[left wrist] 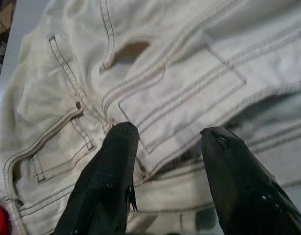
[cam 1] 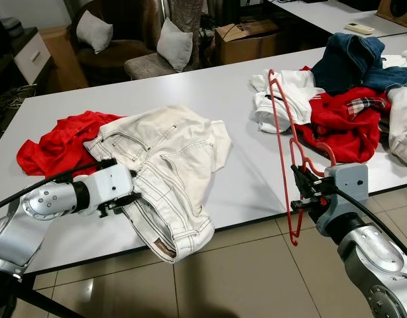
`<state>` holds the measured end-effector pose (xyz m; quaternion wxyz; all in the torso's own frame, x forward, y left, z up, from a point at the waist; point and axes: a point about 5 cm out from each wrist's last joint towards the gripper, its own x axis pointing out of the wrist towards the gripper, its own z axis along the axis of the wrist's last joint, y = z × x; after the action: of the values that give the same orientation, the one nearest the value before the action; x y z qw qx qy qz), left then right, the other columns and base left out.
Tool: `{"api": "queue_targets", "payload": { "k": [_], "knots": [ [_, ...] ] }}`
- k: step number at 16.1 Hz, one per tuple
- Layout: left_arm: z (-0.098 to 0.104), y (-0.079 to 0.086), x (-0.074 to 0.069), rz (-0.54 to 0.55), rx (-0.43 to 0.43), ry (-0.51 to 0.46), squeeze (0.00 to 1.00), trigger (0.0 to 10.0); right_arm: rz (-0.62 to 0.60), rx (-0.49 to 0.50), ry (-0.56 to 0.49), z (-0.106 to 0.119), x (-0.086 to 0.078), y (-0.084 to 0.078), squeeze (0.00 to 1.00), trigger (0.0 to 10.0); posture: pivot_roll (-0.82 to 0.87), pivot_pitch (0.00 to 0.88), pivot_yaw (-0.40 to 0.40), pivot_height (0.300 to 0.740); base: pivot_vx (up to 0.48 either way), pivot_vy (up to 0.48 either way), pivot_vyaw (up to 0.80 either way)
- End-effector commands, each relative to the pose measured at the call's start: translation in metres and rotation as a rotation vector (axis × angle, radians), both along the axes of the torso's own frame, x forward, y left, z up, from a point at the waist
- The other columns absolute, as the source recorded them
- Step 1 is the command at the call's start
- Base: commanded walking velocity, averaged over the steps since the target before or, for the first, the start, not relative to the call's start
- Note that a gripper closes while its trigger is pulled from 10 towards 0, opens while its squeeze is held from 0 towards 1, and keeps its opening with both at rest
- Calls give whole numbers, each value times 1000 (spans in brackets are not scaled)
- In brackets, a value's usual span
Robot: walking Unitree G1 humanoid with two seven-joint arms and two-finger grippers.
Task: Hang hanger
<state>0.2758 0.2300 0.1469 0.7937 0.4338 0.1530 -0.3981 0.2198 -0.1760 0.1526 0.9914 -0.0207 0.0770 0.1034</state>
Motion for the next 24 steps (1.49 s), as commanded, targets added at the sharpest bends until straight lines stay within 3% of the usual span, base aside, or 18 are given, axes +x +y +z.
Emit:
{"api": "queue_targets", "payload": {
  "k": [1, 4, 7, 10, 11, 12, 13, 14, 15, 16, 17, 19, 20, 21, 22, 24],
  "knots": [
    [0, 3, 2, -18, 57, -2, 0, 10000, -7, 5, -2, -1, -1, 0, 0, 10000, -143, 0, 130, 740, 0, 0, 0],
    [-9, -2, 6, -39, 97, -12, 0, 10000, -10, 6, -4, -2, 0, 2, 0, 10000, -146, 0, 135, 740, 0, 0, 0],
    [-20, -22, 18, -64, 54, -81, 0, 10000, -15, 7, -16, -1, 2, 2, 0, 10000, -158, 0, 143, 740, 0, 0, 0],
    [-33, -32, 27, -89, 78, -92, 0, 10000, -19, 7, -24, 0, 3, 2, 0, 10000, -168, 0, 151, 740, 0, 0, 0],
    [-36, -38, 33, -90, 54, -88, 0, 8824, -22, 8, -30, 0, 3, 2, 0, 10000, -174, 0, 155, 740, 0, 0, 0],
    [-35, -48, 40, -86, 9, -94, 0, 902, -25, 7, -36, 1, 4, 2, 0, 10000, -185, 0, 160, 740, 0, 0, 0],
    [-35, -48, 40, -86, 9, -94, 0, 902, -25, 7, -36, 1, 4, 2, 0, 10000, -185, 0, 160, 740, 0, 0, 0],
    [-27, -63, 52, -66, -87, -120, 0, 0, -29, 4, -42, 2, 4, 1, 0, 10000, -188, 0, 159, 740, 0, 0, 0],
    [-14, -80, 65, -32, -205, -146, 0, 0, -32, -1, -48, 3, 5, -1, 0, 10000, -190, 0, 157, 740, 0, 0, 0],
    [-14, -80, 65, -32, -205, -146, 0, 0, -32, -1, -48, 3, 5, -1, 0, 10000, -190, 0, 157, 740, 0, 0, 0],
    [5, -101, 81, 21, -355, -174, 0, 0, -36, -5, -56, 4, 7, -3, 0, 10000, -192, 0, 152, 740, 0, 0, 0],
    [30, -124, 97, 113, -590, -193, 0, 0, -42, -9, -66, 7, 9, -5, 0, 10000, -193, 0, 151, 740, 0, 0, 0],
    [49, -140, 108, 208, -782, -210, 0, 549, -51, -14, -72, 7, 11, -7, 0, 10000, -195, 0, 156, 740, 0, 0, 0],
    [44, -149, 107, 169, -696, -229, 0, 10000, -58, -16, -73, 7, 10, -7, 0, 10000, -198, 0, 163, 740, 0, 0, 0],
    [38, -151, 105, 130, -627, -233, 0, 10000, -59, -15, -74, 7, 10, -7, 0, 10000, -198, 0, 163, 740, 0, 0, 0],
    [5, -143, 93, 12, -381, -176, 0, 10000, -62, -12, -74, 6, 9, -5, 0, 10000, -194, 0, 167, 740, 0, 0, 0]
  ]
}}
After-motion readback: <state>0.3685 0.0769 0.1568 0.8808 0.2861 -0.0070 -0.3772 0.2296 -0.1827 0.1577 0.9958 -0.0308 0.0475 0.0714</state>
